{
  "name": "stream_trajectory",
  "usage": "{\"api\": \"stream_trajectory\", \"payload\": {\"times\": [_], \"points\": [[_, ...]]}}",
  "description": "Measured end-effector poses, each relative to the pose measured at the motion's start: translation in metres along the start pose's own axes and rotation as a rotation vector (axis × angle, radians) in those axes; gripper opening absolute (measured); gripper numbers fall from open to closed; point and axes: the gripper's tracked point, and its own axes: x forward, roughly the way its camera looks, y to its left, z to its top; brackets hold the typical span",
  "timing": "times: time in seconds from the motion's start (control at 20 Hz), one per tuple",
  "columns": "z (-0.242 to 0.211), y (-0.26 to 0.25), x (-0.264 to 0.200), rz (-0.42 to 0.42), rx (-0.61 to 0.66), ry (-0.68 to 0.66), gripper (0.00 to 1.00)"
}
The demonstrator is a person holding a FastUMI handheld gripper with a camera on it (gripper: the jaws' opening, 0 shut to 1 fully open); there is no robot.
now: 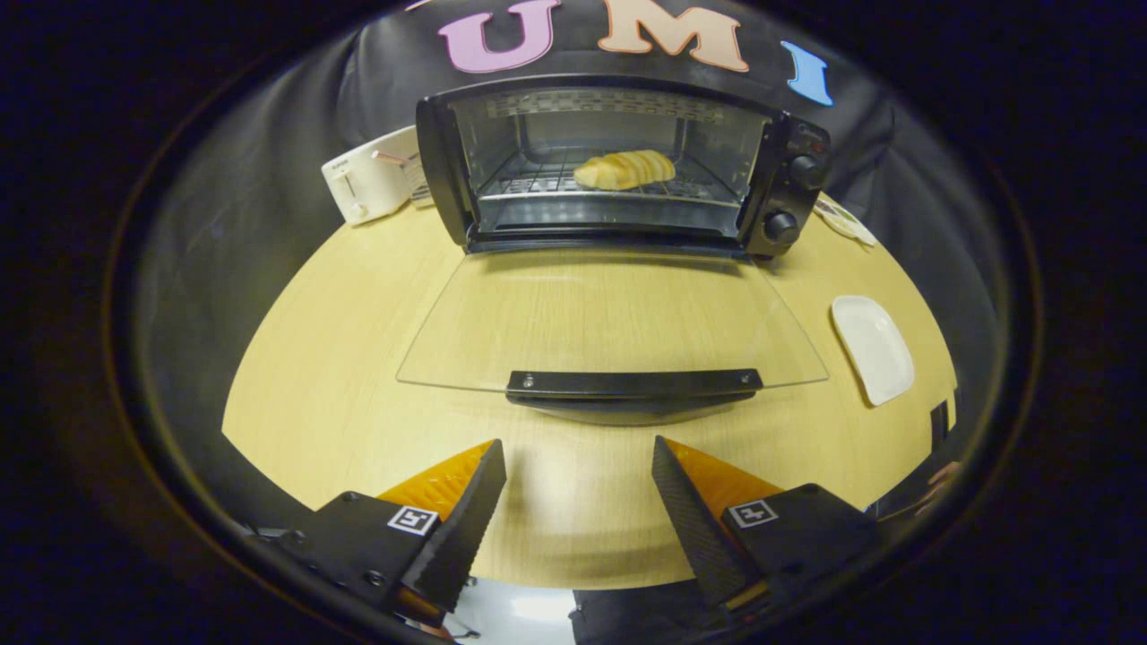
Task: Open the toaster oven, put the food inside, and close the toaster oven door.
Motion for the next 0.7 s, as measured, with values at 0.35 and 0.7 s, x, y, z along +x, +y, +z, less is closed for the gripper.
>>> {"api": "stream_trajectory", "payload": {"times": [0.35,0.7], "points": [[-0.003,-0.013,0.018,-0.031,0.049,-0.002,1.0],[0.009,-0.014,0.01,-0.027,0.108,-0.017,0.98]]}}
